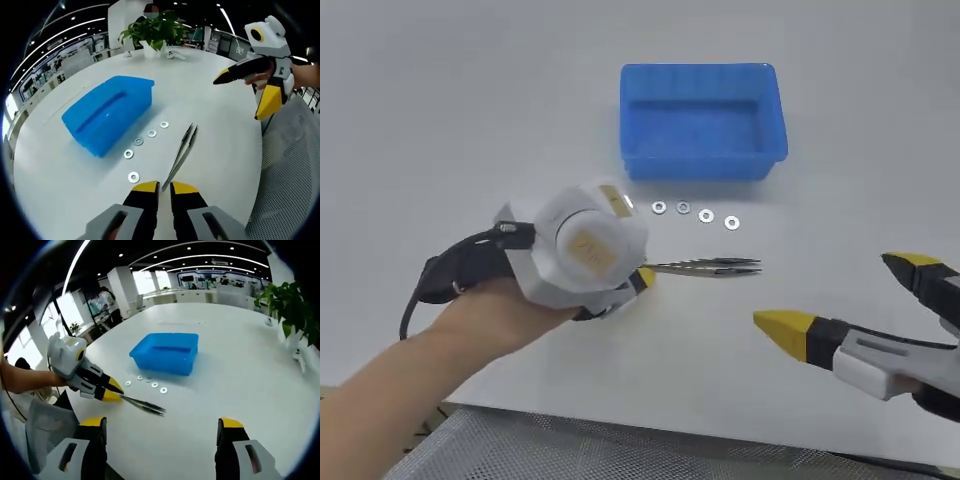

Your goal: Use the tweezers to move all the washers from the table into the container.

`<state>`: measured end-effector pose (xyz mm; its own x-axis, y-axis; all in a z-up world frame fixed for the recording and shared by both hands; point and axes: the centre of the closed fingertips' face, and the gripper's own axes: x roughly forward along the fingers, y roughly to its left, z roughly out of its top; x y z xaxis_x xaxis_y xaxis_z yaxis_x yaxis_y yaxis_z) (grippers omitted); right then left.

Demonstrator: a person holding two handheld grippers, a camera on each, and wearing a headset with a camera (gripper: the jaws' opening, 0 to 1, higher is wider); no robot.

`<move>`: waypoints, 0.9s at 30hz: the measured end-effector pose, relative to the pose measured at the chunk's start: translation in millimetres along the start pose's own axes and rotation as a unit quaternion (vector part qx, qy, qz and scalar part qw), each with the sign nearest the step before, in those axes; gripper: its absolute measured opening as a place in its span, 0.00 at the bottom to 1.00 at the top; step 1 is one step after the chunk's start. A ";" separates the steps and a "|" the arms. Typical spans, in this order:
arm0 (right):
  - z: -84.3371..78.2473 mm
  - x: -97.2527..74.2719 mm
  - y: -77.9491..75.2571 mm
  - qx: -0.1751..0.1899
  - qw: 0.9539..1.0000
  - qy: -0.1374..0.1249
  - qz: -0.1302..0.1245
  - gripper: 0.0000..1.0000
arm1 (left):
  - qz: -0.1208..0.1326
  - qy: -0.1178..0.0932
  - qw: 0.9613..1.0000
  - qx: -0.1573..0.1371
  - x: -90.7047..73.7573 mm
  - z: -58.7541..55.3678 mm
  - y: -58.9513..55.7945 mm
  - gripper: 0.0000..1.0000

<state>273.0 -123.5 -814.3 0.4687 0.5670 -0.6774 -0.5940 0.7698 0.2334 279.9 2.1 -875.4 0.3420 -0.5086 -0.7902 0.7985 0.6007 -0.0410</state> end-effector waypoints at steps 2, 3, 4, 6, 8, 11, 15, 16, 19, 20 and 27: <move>0.7 1.3 2.0 -0.001 1.000 0.001 0.003 0.90 | -0.008 0.005 1.000 0.005 2.3 -1.0 -3.1 0.04; 1.1 1.5 2.8 -0.002 1.000 0.001 0.003 0.90 | -0.006 -0.003 1.000 0.014 2.7 2.2 -2.9 0.03; 1.6 1.6 3.8 -0.004 1.000 0.001 0.004 0.90 | -0.009 0.003 1.000 0.014 2.3 -0.1 -4.9 0.01; 2.2 1.4 6.2 -0.005 1.000 0.000 0.007 0.90 | -0.011 0.001 0.999 0.036 2.5 0.3 -6.3 0.00; 2.2 1.0 9.8 -0.006 1.000 -0.002 0.009 0.90 | -0.018 0.005 0.999 0.051 1.7 -1.4 -10.2 0.00; 0.3 0.3 15.2 -0.015 1.000 0.001 0.013 0.90 | -0.017 0.005 0.997 0.073 0.1 -1.7 -15.6 0.00; 1.5 -4.2 23.1 -0.022 1.000 -0.005 0.018 0.89 | -0.013 -0.004 0.995 0.101 -11.8 6.0 -23.4 0.00; 1.9 -5.4 25.1 -0.023 1.000 -0.008 0.018 0.89 | -0.015 -0.007 0.995 0.098 -15.3 8.7 -25.4 0.00; 1.3 -9.3 33.0 -0.026 0.999 -0.013 0.022 0.88 | -0.011 -0.020 0.995 0.099 -28.0 17.8 -31.7 0.00; 0.3 -10.8 36.6 -0.029 0.999 -0.013 0.024 0.87 | -0.010 -0.022 0.995 0.100 -33.4 20.8 -35.2 0.00; -7.6 -10.6 69.7 -0.051 0.996 -0.002 0.071 0.76 | -0.007 -0.048 0.994 0.100 -61.5 34.6 -58.8 0.00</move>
<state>221.7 -78.1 -796.1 0.3776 0.6703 -0.6388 -0.7180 0.6476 0.2551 229.0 -23.3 -803.2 0.3680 -0.5783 -0.7281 0.8828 0.4631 0.0784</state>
